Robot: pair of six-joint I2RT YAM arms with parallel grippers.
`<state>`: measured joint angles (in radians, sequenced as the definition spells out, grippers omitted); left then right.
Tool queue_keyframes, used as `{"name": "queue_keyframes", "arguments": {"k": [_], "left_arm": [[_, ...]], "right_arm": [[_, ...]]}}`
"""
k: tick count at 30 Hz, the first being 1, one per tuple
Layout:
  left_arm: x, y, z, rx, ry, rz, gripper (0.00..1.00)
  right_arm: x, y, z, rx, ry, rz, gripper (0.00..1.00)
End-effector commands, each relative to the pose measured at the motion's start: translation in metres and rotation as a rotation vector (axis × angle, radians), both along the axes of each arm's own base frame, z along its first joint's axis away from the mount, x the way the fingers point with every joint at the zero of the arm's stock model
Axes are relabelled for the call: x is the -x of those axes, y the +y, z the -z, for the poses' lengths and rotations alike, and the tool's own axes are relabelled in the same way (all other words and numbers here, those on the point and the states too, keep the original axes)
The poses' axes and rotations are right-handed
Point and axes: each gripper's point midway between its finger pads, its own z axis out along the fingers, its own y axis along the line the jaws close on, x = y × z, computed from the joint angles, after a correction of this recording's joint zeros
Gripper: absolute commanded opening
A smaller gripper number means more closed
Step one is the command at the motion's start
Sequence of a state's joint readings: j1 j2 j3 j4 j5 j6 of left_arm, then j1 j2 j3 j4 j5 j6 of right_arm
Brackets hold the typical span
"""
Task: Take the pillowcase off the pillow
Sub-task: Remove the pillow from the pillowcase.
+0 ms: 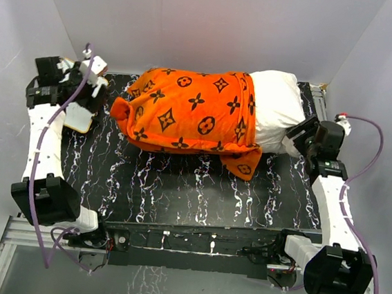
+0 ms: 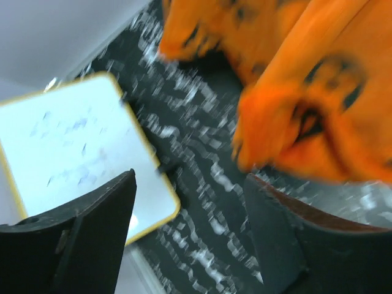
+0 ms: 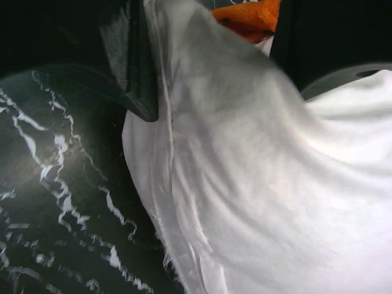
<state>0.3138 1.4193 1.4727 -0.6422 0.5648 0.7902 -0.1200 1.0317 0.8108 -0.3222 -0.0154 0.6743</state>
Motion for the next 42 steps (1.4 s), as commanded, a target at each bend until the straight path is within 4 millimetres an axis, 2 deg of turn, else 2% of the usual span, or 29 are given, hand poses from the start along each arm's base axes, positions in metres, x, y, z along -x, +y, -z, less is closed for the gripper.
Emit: {"name": "queue_keyframes", "arguments": {"k": [1,4,8,11,13,15,17,18,19,20,21,22,23,26,27,30,33,37,39,42], "left_arm": [[0.002,-0.079,-0.027,0.144,0.055,0.103,0.72],[-0.028,-0.113,-0.037,0.210,0.058,0.108,0.74],[-0.077,-0.147,-0.038,0.186,0.036,0.109,0.74],[-0.099,-0.186,-0.018,0.129,0.049,0.141,0.76],[-0.105,-0.211,0.004,0.107,0.078,0.173,0.79],[-0.098,-0.233,0.024,0.081,0.113,0.219,0.79],[-0.075,-0.249,0.050,0.051,0.179,0.282,0.78],[-0.059,-0.252,0.066,0.029,0.222,0.318,0.73],[-0.038,-0.254,0.084,-0.004,0.267,0.372,0.59],[-0.018,-0.255,0.097,-0.040,0.291,0.428,0.37],[0.004,-0.253,0.109,-0.073,0.311,0.469,0.24],[0.024,-0.252,0.117,-0.094,0.318,0.511,0.15],[0.045,-0.248,0.130,-0.107,0.338,0.544,0.10],[0.081,-0.240,0.139,-0.134,0.345,0.602,0.04],[0.090,-0.238,0.144,-0.145,0.363,0.610,0.03],[0.105,-0.232,0.154,-0.150,0.423,0.607,0.02],[0.107,-0.227,0.161,-0.166,0.433,0.595,0.00],[0.101,-0.225,0.161,-0.183,0.404,0.574,0.00],[0.100,-0.226,0.160,-0.180,0.399,0.575,0.00],[0.097,-0.228,0.155,-0.166,0.389,0.566,0.00]], "right_arm": [[-0.019,-0.029,-0.123,0.133,-0.285,0.090,0.77],[-0.019,-0.033,-0.152,0.161,-0.316,0.104,0.88],[-0.023,-0.039,-0.177,0.173,-0.368,0.136,0.91],[-0.045,-0.033,-0.185,0.145,-0.381,0.100,0.95],[-0.064,-0.025,-0.188,0.136,-0.375,0.057,0.98],[-0.085,-0.013,-0.195,0.164,-0.374,0.015,0.98],[-0.104,-0.005,-0.193,0.204,-0.350,-0.027,0.98],[-0.115,-0.002,-0.191,0.220,-0.341,-0.049,0.98],[-0.124,0.002,-0.190,0.227,-0.340,-0.075,0.98],[-0.133,0.005,-0.188,0.235,-0.345,-0.104,0.98],[-0.143,0.007,-0.183,0.239,-0.335,-0.121,0.98],[-0.150,0.006,-0.182,0.243,-0.324,-0.126,0.98],[-0.159,0.006,-0.177,0.249,-0.305,-0.130,0.98],[-0.180,0.012,-0.167,0.298,-0.267,-0.129,0.98],[-0.191,0.028,-0.156,0.320,-0.245,-0.163,0.98],[-0.218,0.058,-0.132,0.359,-0.167,-0.229,0.98],[-0.231,0.091,-0.111,0.304,-0.121,-0.318,0.98],[-0.216,0.128,-0.062,0.269,-0.027,-0.416,0.98],[-0.208,0.136,-0.028,0.281,0.044,-0.444,0.98],[-0.198,0.136,0.025,0.321,0.200,-0.466,0.98]]}}
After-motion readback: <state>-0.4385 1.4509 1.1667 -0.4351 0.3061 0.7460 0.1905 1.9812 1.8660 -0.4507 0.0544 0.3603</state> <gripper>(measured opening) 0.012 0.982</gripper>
